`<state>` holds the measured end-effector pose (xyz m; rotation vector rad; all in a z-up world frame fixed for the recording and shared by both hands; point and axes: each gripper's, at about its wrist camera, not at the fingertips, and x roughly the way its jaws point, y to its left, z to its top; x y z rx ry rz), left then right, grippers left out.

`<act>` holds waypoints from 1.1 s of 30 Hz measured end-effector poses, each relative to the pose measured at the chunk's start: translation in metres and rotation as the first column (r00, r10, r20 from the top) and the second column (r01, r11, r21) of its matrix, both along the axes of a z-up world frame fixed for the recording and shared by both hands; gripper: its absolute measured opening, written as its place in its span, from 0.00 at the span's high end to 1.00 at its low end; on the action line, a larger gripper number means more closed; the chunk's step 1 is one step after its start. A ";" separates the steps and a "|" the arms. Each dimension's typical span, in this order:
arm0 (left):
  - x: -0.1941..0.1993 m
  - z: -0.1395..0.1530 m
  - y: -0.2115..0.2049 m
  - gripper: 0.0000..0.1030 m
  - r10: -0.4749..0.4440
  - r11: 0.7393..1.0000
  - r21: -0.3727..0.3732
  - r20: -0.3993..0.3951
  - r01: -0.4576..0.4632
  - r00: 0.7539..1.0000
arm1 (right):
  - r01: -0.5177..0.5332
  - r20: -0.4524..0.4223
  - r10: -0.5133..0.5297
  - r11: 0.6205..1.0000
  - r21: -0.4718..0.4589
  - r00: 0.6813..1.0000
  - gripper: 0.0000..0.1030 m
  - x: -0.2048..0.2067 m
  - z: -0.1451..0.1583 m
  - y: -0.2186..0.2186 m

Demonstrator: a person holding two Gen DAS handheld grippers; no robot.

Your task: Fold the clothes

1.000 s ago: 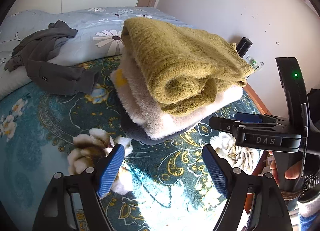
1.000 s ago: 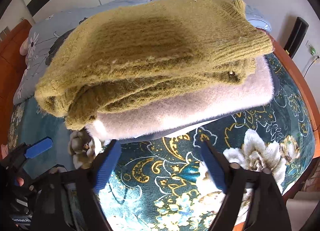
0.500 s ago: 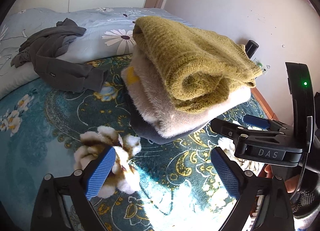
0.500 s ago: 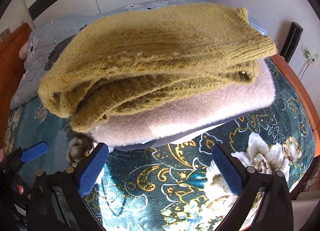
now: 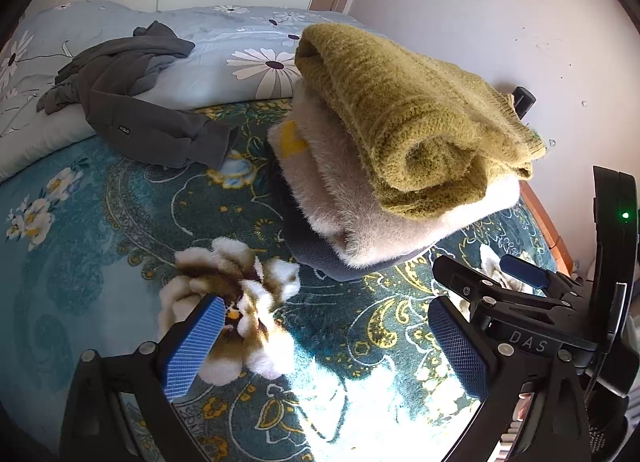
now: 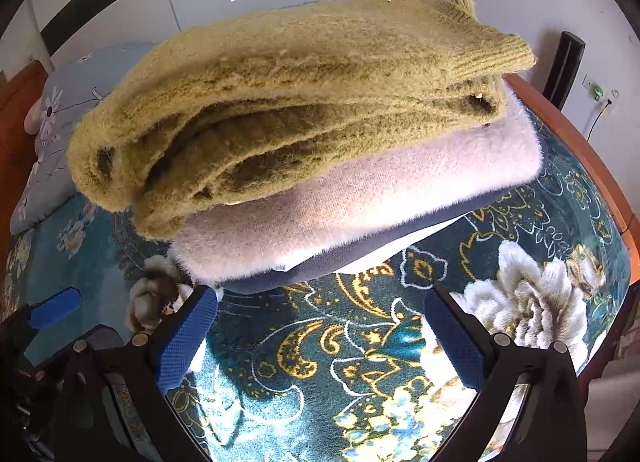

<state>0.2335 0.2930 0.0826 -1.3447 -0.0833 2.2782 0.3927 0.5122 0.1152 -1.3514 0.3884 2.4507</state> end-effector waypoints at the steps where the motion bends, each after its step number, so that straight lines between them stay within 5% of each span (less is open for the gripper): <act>1: 0.001 0.000 0.000 0.00 -0.005 1.000 -0.001 -0.002 0.005 1.000 | 0.003 0.001 -0.003 1.000 0.003 1.000 0.00 0.000 0.000 -0.001; 33: 0.018 0.004 -0.005 0.00 0.021 1.000 -0.020 -0.045 -0.022 0.999 | 0.031 -0.002 -0.031 0.998 0.050 1.000 0.00 0.002 0.007 -0.007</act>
